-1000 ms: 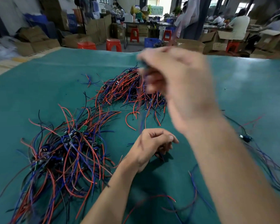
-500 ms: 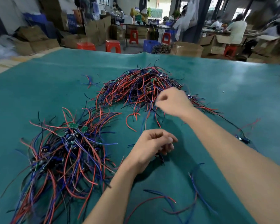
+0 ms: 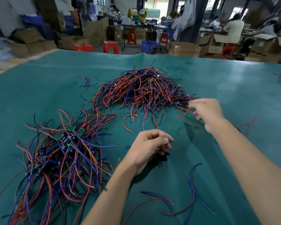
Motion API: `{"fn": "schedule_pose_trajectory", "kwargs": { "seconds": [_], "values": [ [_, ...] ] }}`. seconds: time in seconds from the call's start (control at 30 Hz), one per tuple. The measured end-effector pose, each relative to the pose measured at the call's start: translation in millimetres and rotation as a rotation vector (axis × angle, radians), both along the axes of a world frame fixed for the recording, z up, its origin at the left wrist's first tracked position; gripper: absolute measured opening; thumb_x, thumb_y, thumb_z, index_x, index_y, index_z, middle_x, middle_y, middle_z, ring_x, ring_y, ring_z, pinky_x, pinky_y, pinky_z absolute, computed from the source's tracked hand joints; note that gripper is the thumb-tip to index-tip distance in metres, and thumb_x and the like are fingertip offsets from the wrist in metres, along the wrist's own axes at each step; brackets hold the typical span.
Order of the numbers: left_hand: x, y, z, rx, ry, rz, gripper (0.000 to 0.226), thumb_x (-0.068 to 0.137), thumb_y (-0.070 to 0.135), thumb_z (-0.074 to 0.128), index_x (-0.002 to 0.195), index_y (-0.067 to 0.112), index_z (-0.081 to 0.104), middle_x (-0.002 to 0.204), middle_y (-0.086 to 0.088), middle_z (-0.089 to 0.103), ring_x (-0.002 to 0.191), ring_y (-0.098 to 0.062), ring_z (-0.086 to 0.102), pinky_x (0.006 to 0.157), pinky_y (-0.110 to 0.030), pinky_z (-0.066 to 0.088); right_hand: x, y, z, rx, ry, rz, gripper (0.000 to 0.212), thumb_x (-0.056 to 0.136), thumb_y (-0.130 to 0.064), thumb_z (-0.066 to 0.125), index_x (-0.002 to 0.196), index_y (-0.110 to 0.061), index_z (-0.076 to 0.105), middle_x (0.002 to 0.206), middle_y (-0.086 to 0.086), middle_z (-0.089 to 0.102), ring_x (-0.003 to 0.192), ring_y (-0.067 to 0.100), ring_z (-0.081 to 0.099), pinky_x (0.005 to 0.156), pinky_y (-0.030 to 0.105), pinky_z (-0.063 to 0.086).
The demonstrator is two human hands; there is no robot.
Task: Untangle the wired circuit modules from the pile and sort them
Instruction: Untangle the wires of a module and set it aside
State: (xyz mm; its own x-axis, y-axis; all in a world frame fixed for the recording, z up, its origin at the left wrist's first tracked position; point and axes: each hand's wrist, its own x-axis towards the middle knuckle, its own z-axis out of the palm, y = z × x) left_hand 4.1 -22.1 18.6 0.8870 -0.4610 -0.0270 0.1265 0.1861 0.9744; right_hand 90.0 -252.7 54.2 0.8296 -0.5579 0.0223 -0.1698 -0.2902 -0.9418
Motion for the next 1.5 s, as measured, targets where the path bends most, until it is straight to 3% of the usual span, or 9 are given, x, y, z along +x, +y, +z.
{"fn": "schedule_pose_trajectory", "kwargs": {
  "seconds": [0.13,0.27,0.57,0.67,0.8,0.9,1.07,1.27,1.5],
  "values": [
    [2,-2,-1,-0.04,0.071,0.063,0.015,0.09,-0.006,0.058,0.099,0.002,0.068,0.084,-0.014,0.068,0.066,-0.014,0.057,0.06,-0.018,0.048,-49,18,14,0.426,-0.211,0.003,0.009,0.081,-0.004,0.075,0.073,-0.008,0.076,0.067,0.005,0.073,0.049,0.009,0.051,0.04,0.018,0.038],
    [3,-6,-2,-0.097,0.128,0.096,0.02,0.1,0.005,0.051,0.113,-0.004,0.064,0.098,-0.017,0.073,0.072,-0.015,0.063,0.063,-0.019,0.054,-99,54,3,0.635,-0.167,0.205,0.012,0.072,-0.001,0.078,0.065,-0.011,0.078,0.069,0.009,0.072,0.047,0.007,0.055,0.041,0.016,0.039],
    [1,-5,-3,-0.144,0.026,0.043,0.024,0.099,0.013,0.055,0.08,0.01,0.068,0.076,-0.009,0.063,0.068,-0.02,0.057,0.067,-0.029,0.05,-116,77,-15,0.37,0.089,0.649,0.019,0.082,0.004,0.074,0.072,-0.012,0.073,0.067,0.013,0.067,0.052,0.018,0.06,0.044,0.024,0.046],
    [2,-5,-7,-0.128,0.016,0.062,0.014,0.099,0.007,0.054,0.091,0.002,0.064,0.086,-0.013,0.064,0.077,-0.019,0.059,0.071,-0.025,0.054,-112,72,-18,0.284,0.084,0.514,0.022,0.09,-0.021,0.074,0.07,-0.018,0.067,0.069,0.015,0.072,0.044,0.02,0.058,0.036,0.022,0.038],
    [1,-4,-10,-0.052,-0.021,0.009,0.017,0.099,0.01,0.056,0.087,0.008,0.068,0.068,-0.002,0.061,0.059,-0.01,0.053,0.059,-0.017,0.047,-106,67,-25,0.205,0.005,0.335,0.028,0.094,-0.041,0.069,0.08,-0.017,0.072,0.061,0.006,0.066,0.04,0.017,0.048,0.036,0.017,0.024],
    [1,-1,-11,0.056,-0.091,-0.048,0.019,0.098,0.014,0.059,0.087,0.002,0.07,0.063,0.0,0.057,0.055,-0.011,0.047,0.054,-0.02,0.039,-107,70,-25,0.374,-0.045,0.437,0.017,0.093,-0.03,0.071,0.09,-0.016,0.081,0.064,0.003,0.063,0.046,0.01,0.048,0.036,0.018,0.025],
    [0,-2,-9,0.101,-0.108,-0.07,0.021,0.097,0.017,0.06,0.083,0.013,0.076,0.055,0.002,0.054,0.048,-0.007,0.041,0.047,-0.017,0.031,-104,63,-24,0.487,-0.125,0.356,0.005,0.083,-0.006,0.078,0.079,-0.006,0.077,0.066,0.002,0.062,0.052,0.012,0.048,0.041,0.021,0.033],
    [-1,-3,-10,0.125,-0.179,-0.061,0.021,0.097,0.015,0.062,0.081,0.015,0.075,0.052,0.002,0.053,0.048,-0.006,0.039,0.048,-0.016,0.03,-96,45,-25,0.217,-0.32,0.031,0.021,0.089,-0.009,0.076,0.07,-0.017,0.072,0.058,0.0,0.053,0.049,0.012,0.041,0.044,0.022,0.035],
    [-1,-2,-10,0.137,-0.2,-0.088,0.018,0.097,0.018,0.062,0.086,0.014,0.075,0.056,0.0,0.055,0.048,-0.007,0.041,0.049,-0.016,0.033,-94,1,-21,0.284,-0.503,-0.416,0.011,0.094,-0.012,0.07,0.084,-0.017,0.068,0.068,-0.001,0.059,0.046,0.005,0.049,0.043,0.024,0.039]
  ]
}}
